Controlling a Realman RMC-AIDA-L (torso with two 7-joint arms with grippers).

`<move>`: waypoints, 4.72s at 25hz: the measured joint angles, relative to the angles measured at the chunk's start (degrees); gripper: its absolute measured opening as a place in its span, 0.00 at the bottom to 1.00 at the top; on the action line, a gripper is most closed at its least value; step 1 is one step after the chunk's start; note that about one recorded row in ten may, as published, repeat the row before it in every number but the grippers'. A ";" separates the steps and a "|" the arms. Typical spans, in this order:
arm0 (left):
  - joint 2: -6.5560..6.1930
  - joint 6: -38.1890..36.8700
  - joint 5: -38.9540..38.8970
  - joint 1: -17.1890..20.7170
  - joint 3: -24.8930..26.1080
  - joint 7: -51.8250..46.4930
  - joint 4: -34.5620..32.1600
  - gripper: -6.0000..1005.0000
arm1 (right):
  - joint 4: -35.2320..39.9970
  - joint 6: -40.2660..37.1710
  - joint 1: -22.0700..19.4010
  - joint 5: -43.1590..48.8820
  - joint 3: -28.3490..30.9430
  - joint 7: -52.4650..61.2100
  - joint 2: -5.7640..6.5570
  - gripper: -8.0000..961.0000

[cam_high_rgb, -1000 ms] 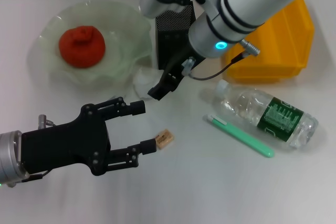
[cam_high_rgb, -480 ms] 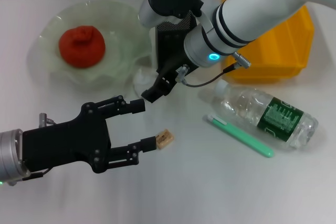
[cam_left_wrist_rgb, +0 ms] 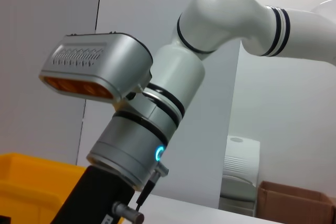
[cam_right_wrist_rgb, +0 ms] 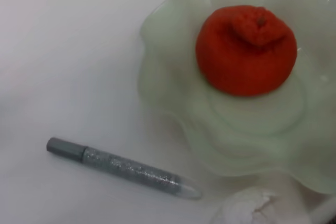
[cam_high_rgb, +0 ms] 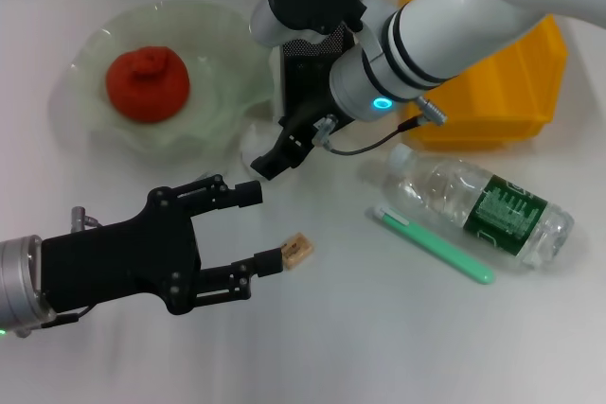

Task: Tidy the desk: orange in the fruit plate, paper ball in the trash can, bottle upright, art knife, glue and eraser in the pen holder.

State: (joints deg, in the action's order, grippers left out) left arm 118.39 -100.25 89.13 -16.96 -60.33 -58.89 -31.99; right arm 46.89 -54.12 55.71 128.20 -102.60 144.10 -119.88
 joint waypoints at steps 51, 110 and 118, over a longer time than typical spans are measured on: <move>-0.01 1.14 0.08 -0.11 0.20 0.09 0.00 0.74 | 10.62 4.54 -13.46 -3.67 -3.08 -4.75 0.22 0.49; 0.16 2.32 0.08 -0.50 -0.03 0.16 0.77 0.74 | 1.29 -5.04 -37.77 -49.05 43.71 -68.24 0.52 0.49; 0.10 2.46 0.08 -0.76 0.11 0.18 0.99 0.74 | 1.04 -3.38 -37.82 -48.95 43.03 -68.51 0.56 0.60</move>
State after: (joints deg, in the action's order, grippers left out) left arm 118.49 -97.79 89.21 -17.72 -60.21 -58.71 -31.00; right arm 47.93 -57.50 17.89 79.24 -59.57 75.59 -119.32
